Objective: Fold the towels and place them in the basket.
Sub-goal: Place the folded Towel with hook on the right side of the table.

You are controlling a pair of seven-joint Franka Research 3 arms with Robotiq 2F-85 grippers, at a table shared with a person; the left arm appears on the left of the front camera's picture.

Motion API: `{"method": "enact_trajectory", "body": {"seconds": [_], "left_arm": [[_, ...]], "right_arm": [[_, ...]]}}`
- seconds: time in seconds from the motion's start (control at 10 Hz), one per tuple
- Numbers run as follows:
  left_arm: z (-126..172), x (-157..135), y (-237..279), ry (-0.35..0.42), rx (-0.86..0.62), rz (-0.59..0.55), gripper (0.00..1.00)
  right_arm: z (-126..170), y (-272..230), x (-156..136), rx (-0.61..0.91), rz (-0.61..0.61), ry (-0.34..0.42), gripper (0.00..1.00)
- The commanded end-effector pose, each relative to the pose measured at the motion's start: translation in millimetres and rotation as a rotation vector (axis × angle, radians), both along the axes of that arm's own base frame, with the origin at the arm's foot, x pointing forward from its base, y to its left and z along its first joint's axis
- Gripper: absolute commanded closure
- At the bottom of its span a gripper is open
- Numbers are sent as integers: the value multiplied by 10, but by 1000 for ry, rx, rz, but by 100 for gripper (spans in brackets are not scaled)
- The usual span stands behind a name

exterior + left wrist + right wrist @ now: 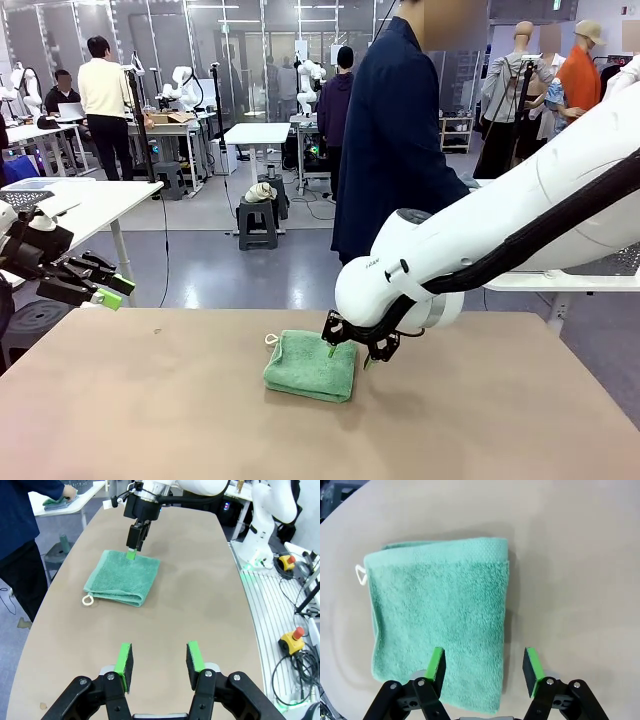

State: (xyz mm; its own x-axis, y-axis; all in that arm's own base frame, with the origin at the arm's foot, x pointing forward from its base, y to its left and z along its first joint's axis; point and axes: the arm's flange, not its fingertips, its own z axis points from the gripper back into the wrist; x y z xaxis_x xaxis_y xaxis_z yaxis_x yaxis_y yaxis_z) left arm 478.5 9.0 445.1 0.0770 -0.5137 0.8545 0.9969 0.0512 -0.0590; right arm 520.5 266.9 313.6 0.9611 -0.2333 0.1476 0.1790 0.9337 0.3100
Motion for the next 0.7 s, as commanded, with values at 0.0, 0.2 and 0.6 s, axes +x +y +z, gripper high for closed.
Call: {"method": "enact_trajectory", "body": {"seconds": [0.0,0.2,0.6], "left_arm": [[19,-1,11,-5,-9,-10,44],[19,-1,11,-5,-9,-10,44],[19,-1,11,-5,-9,-10,44]], "right_arm": [[-73,126,79,-23,-40,-38,22],[-106,113,95,-17,-23,-35,26],[-116,110,96,1,-3,-19,66]]}}
